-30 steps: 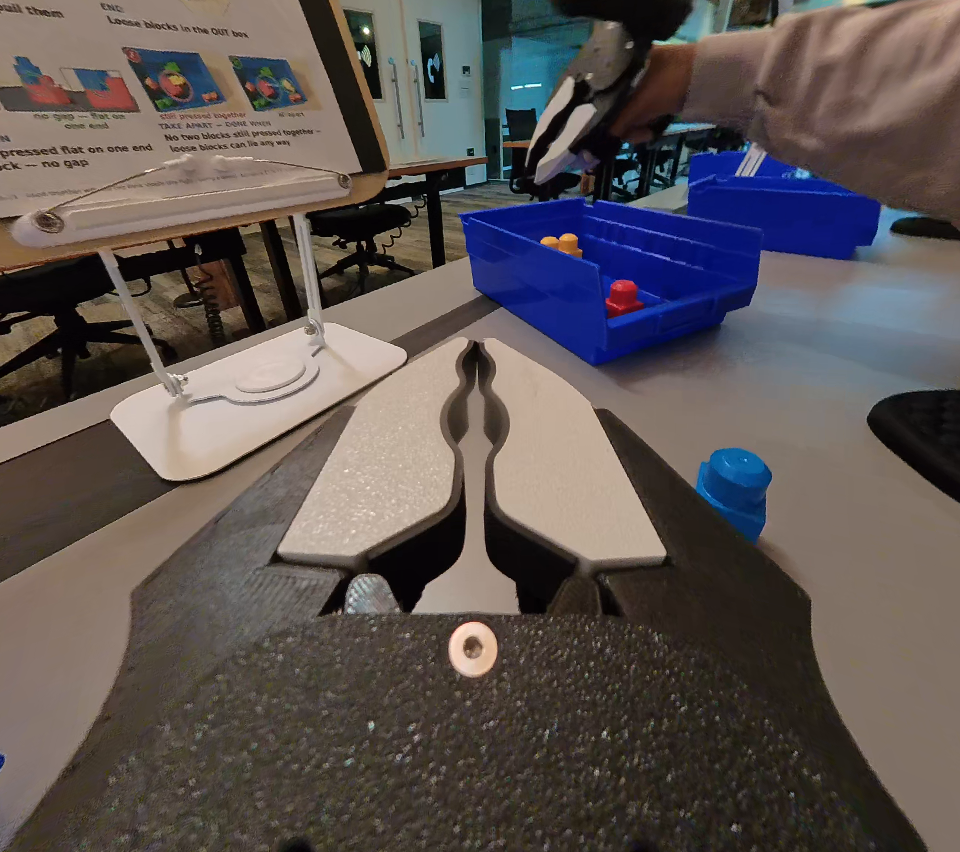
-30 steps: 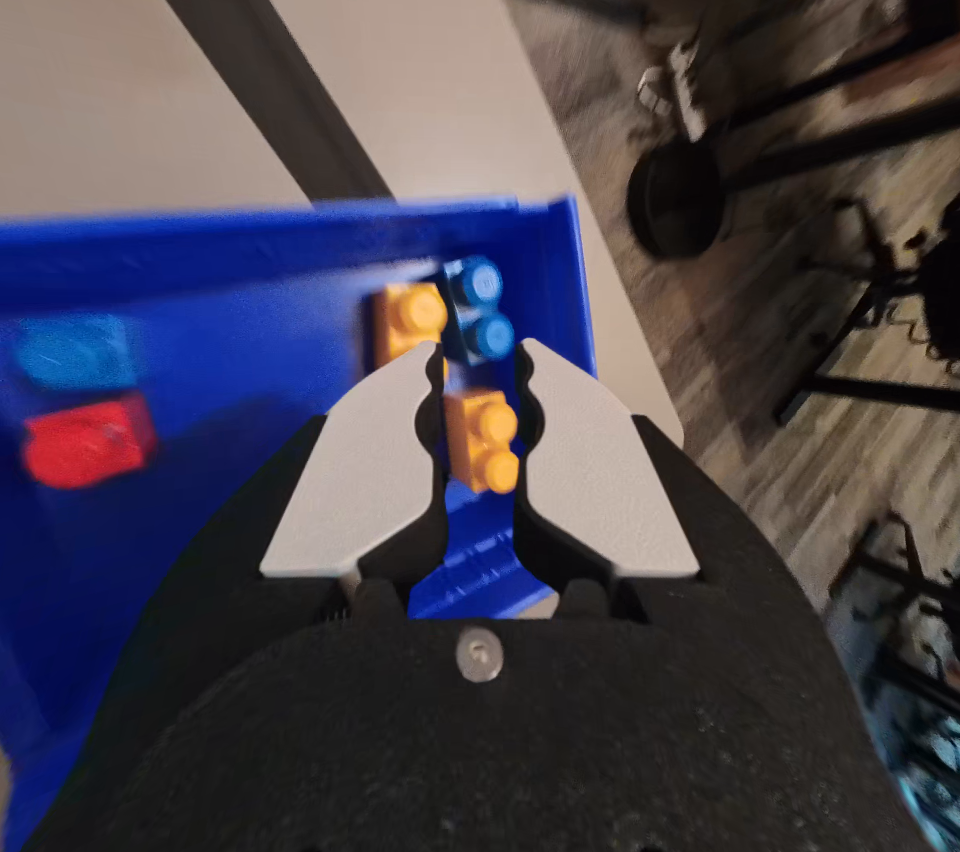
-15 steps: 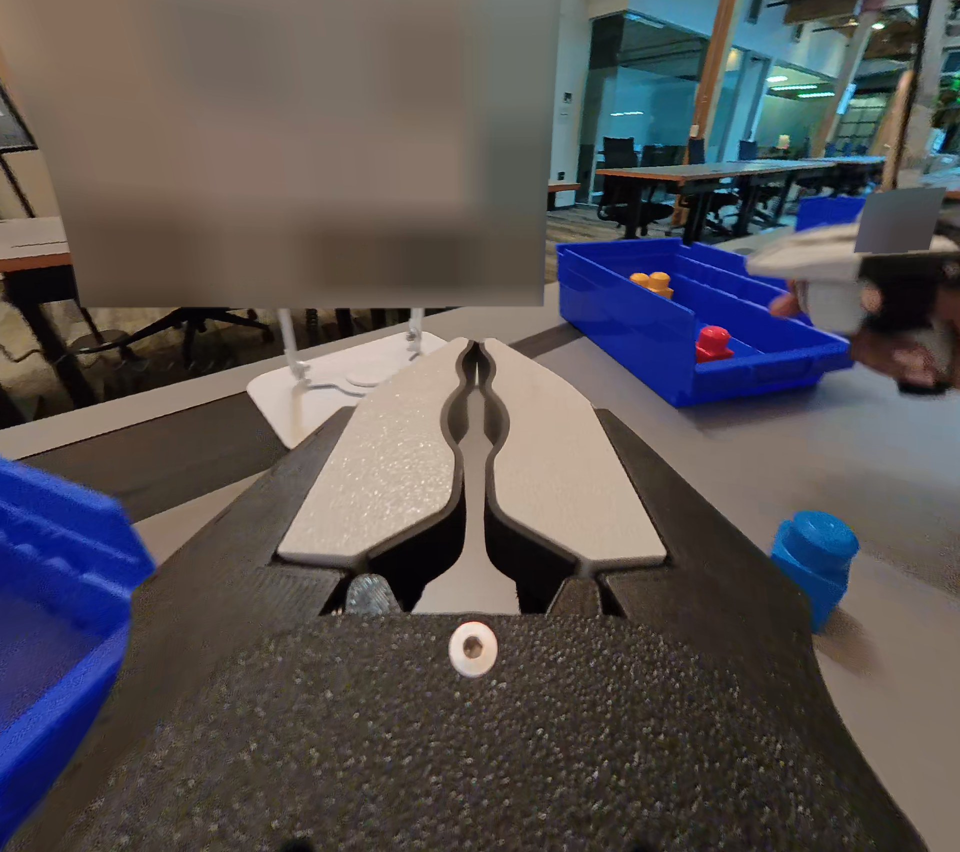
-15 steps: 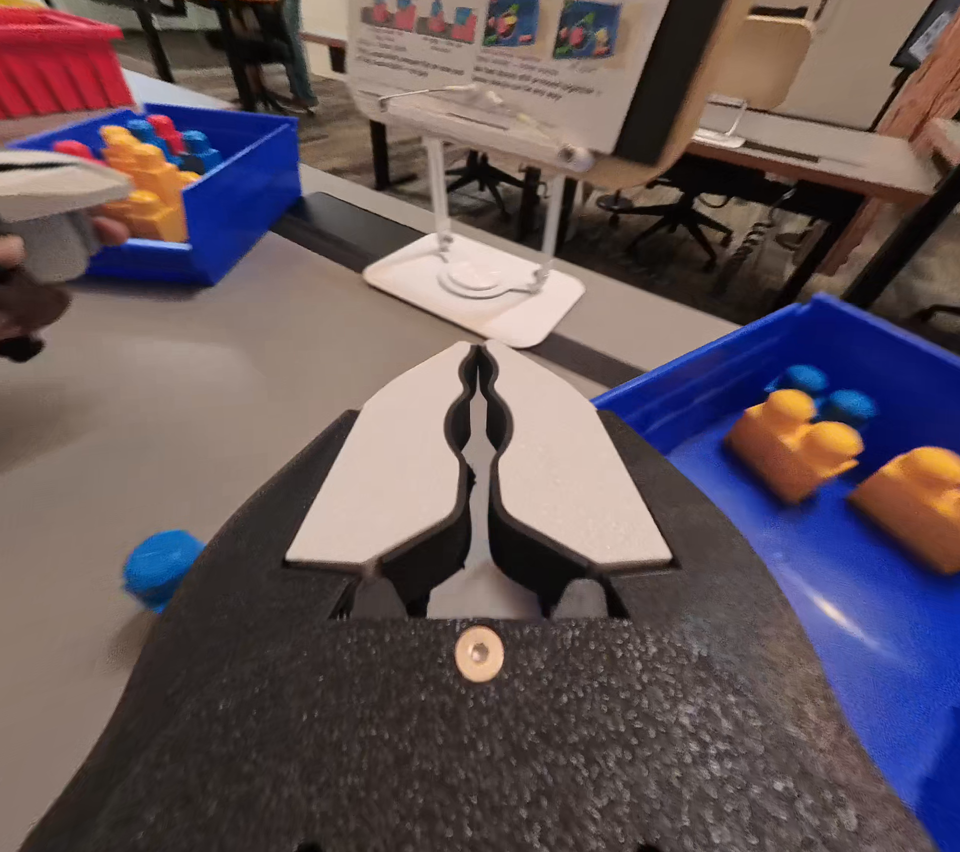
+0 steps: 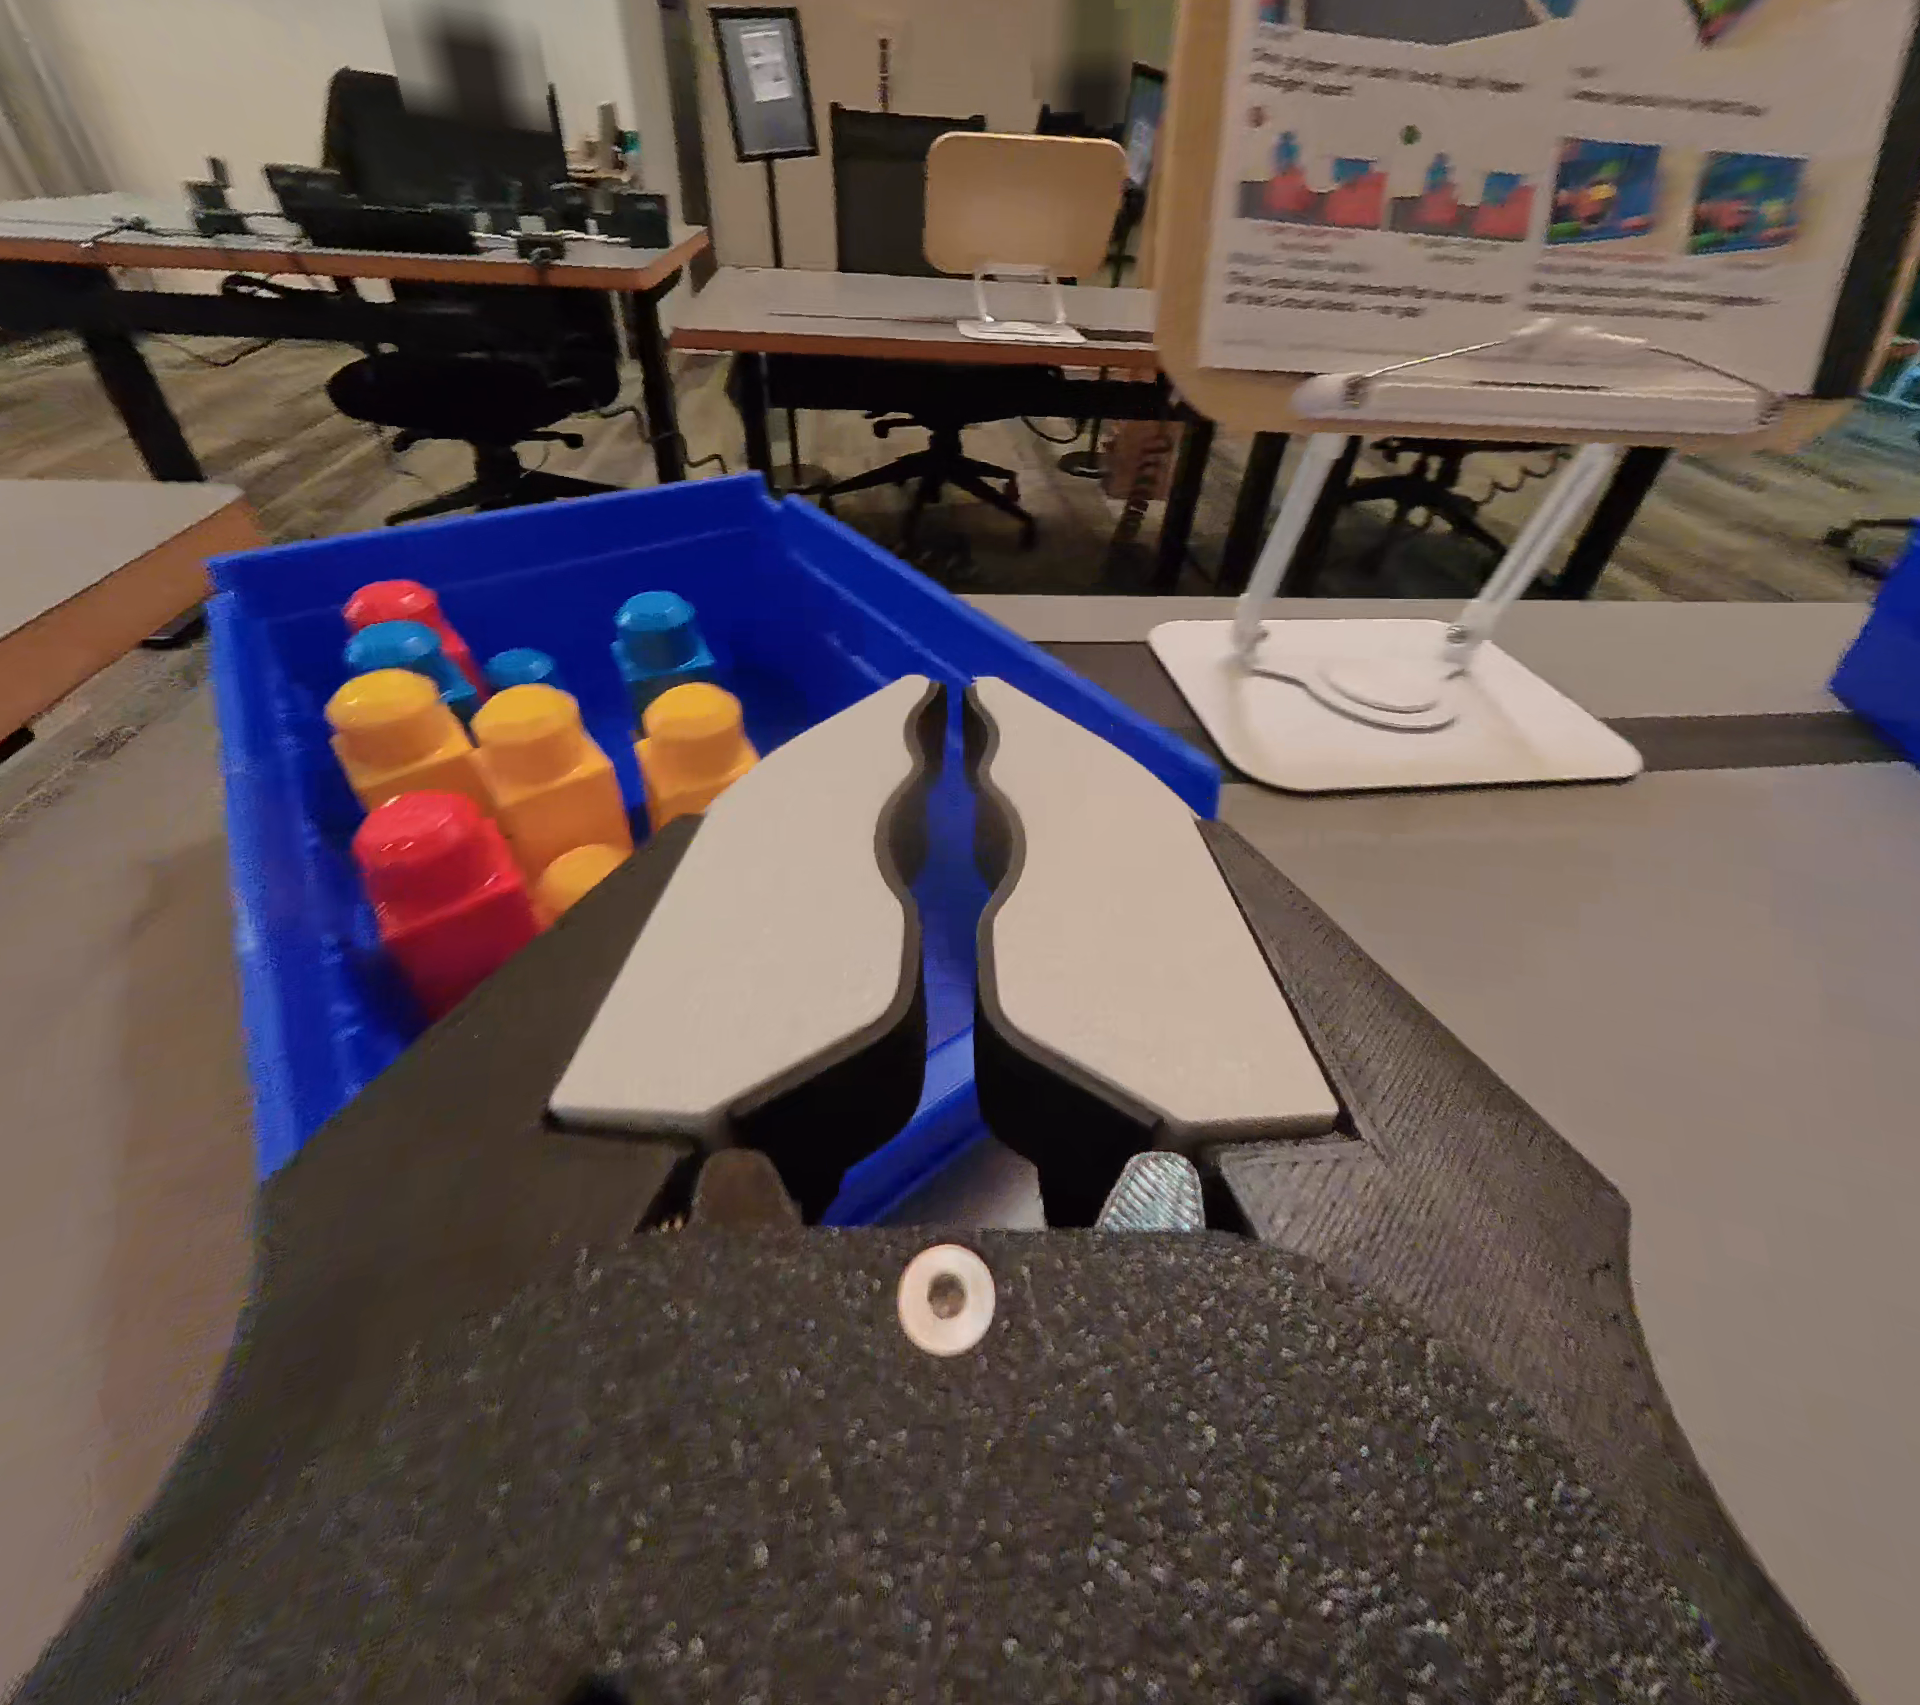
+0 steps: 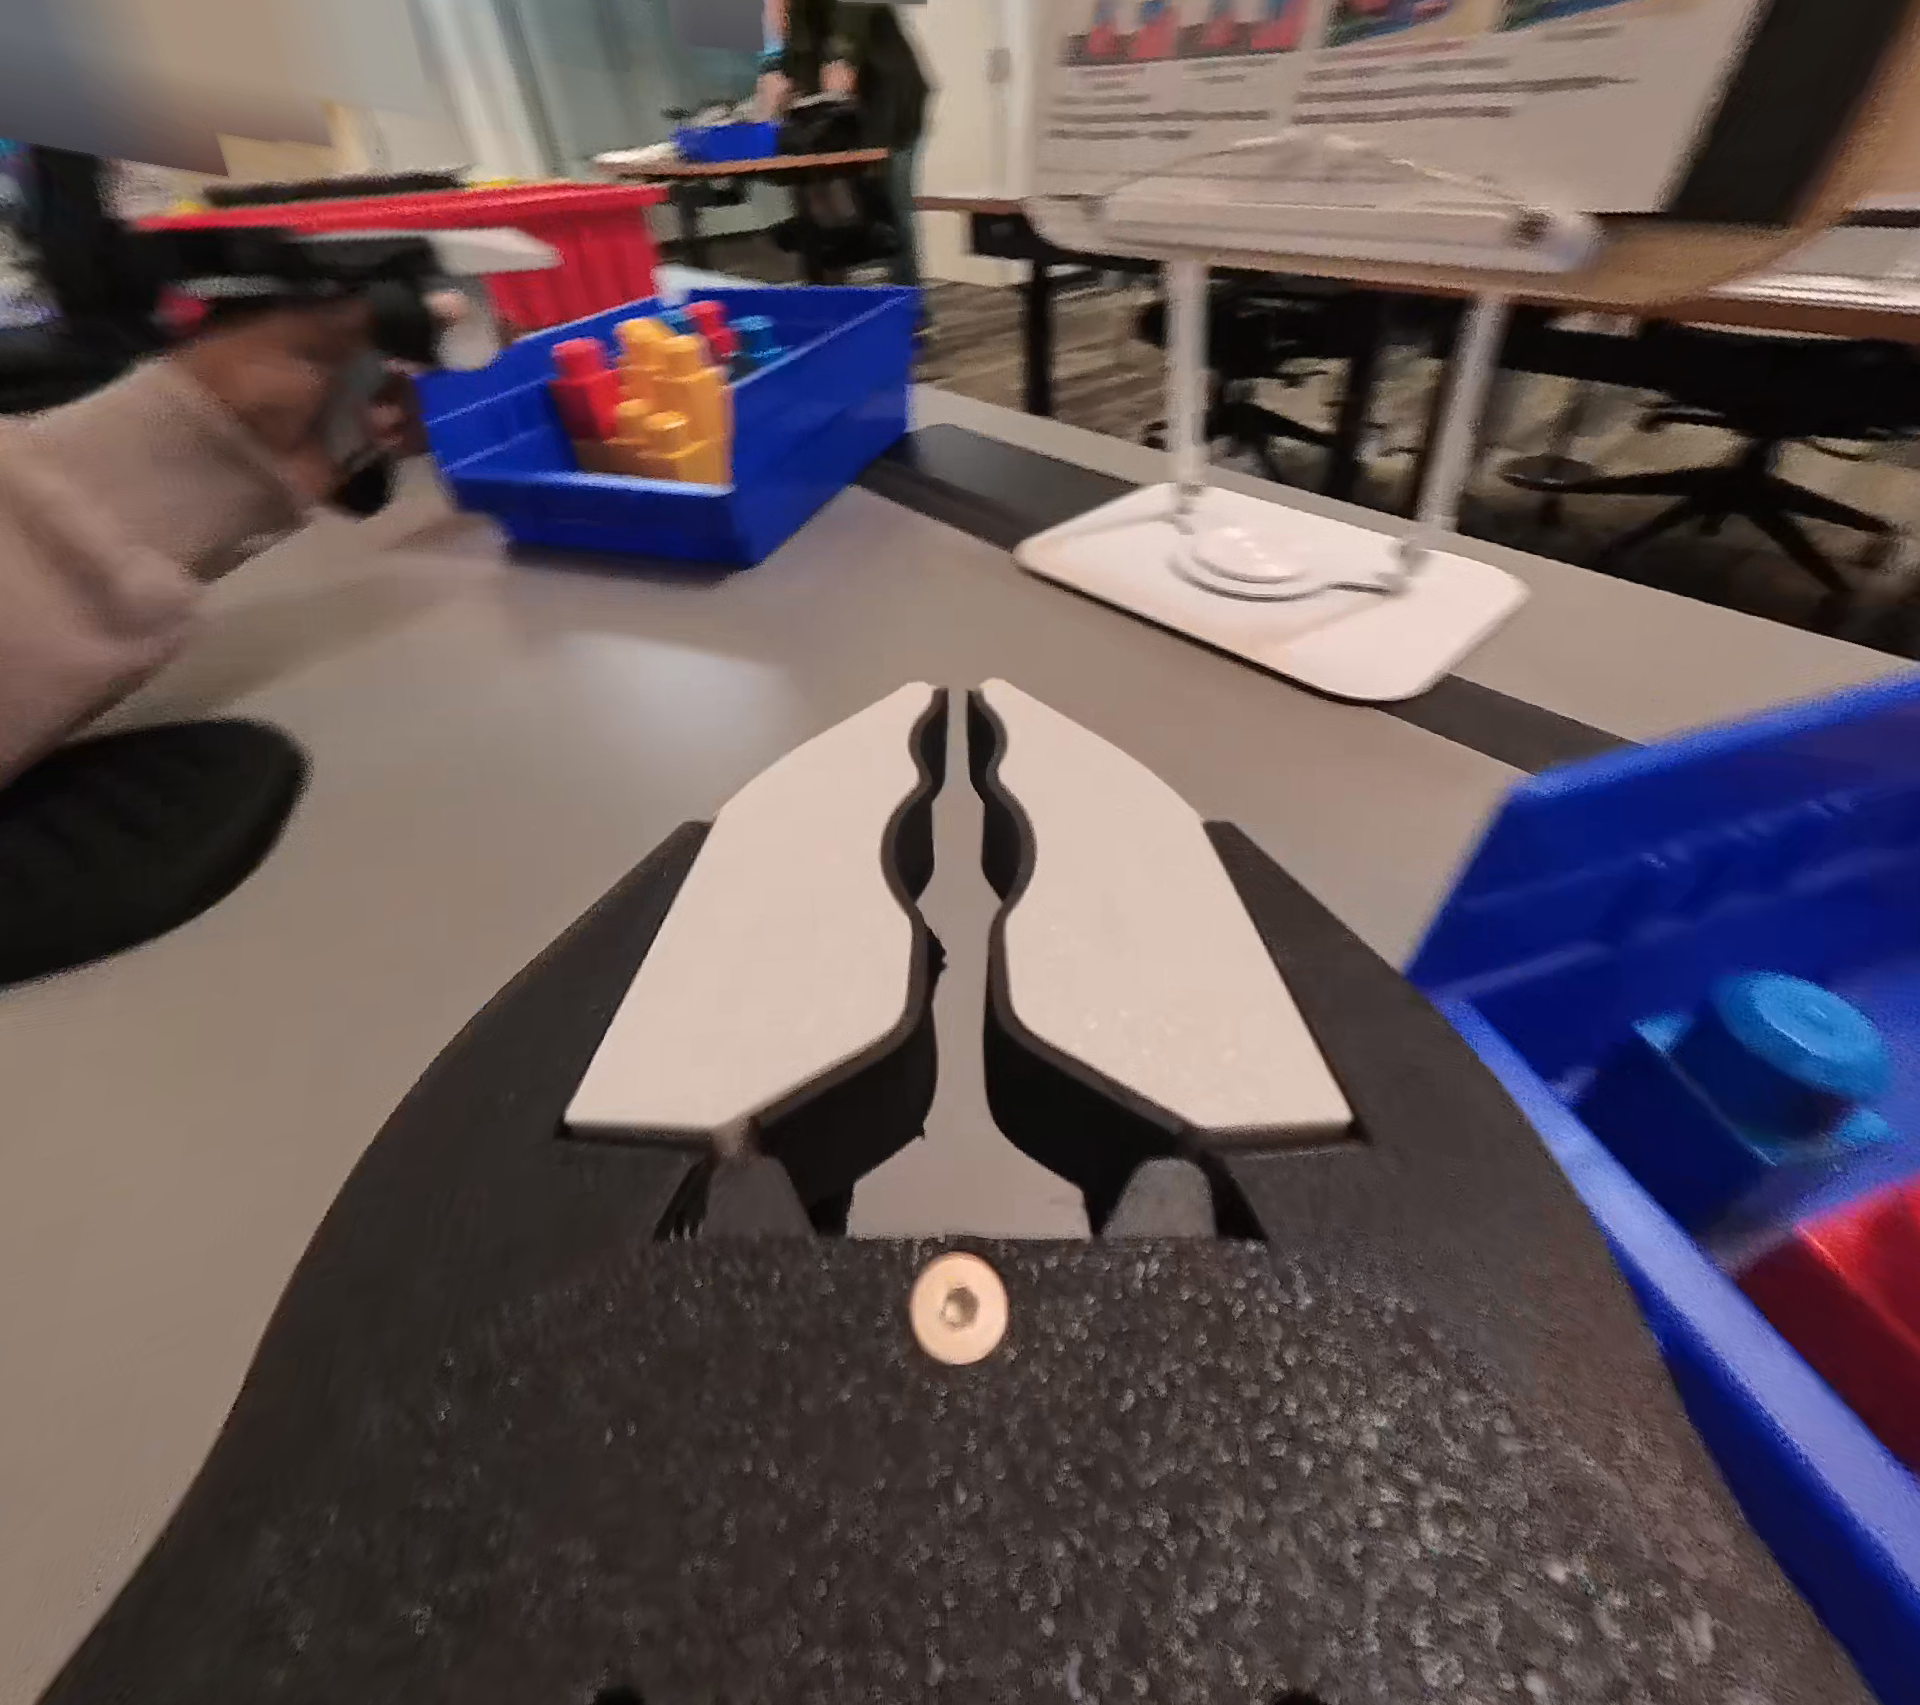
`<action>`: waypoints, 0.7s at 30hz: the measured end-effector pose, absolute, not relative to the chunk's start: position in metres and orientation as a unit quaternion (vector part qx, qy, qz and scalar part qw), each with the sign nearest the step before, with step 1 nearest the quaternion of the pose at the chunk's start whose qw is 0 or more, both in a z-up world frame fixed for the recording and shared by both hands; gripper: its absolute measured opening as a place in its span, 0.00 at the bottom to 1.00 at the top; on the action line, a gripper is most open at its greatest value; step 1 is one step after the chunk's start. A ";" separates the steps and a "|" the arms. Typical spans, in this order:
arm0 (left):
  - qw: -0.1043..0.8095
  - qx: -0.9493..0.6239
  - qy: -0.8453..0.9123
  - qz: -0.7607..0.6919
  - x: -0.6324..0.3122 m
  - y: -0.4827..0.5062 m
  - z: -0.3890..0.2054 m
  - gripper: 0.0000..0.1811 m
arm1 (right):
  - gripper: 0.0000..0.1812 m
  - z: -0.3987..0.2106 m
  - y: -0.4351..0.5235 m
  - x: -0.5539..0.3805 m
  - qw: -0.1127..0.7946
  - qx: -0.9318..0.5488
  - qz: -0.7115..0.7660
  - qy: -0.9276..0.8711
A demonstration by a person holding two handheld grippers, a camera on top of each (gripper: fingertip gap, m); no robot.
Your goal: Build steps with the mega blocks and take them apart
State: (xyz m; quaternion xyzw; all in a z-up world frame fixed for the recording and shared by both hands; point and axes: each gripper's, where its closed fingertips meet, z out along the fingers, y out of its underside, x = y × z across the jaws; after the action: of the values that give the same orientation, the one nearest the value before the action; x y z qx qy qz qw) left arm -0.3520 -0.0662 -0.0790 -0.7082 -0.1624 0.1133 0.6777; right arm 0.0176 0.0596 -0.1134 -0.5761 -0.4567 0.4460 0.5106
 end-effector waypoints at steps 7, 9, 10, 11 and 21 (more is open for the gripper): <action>0.684 -0.691 -0.188 0.138 -0.366 -0.084 -0.092 0.01 | 0.44 -0.162 -0.007 0.010 0.358 -0.526 0.391 -0.665; 0.686 -0.688 -0.189 0.142 -0.367 -0.086 -0.092 0.01 | 0.44 -0.182 -0.011 0.006 0.335 -0.534 0.356 -0.690; 0.687 -0.687 -0.190 0.142 -0.367 -0.086 -0.092 0.01 | 0.42 -0.194 -0.010 0.005 0.329 -0.537 0.330 -0.703; 0.687 -0.687 -0.189 0.141 -0.366 -0.086 -0.093 0.00 | 0.38 -0.203 -0.010 0.005 0.321 -0.537 0.307 -0.717; 0.690 -0.689 -0.172 0.139 -0.361 -0.085 -0.094 0.00 | 0.18 -0.080 0.064 0.026 0.494 -0.540 0.339 -0.591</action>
State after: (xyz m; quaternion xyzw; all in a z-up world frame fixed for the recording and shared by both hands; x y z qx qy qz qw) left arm -0.3614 -0.0849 -0.0943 -0.6892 -0.1720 0.1390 0.6900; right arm 0.0256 0.0636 -0.0805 -0.5400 -0.5914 0.3388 0.4938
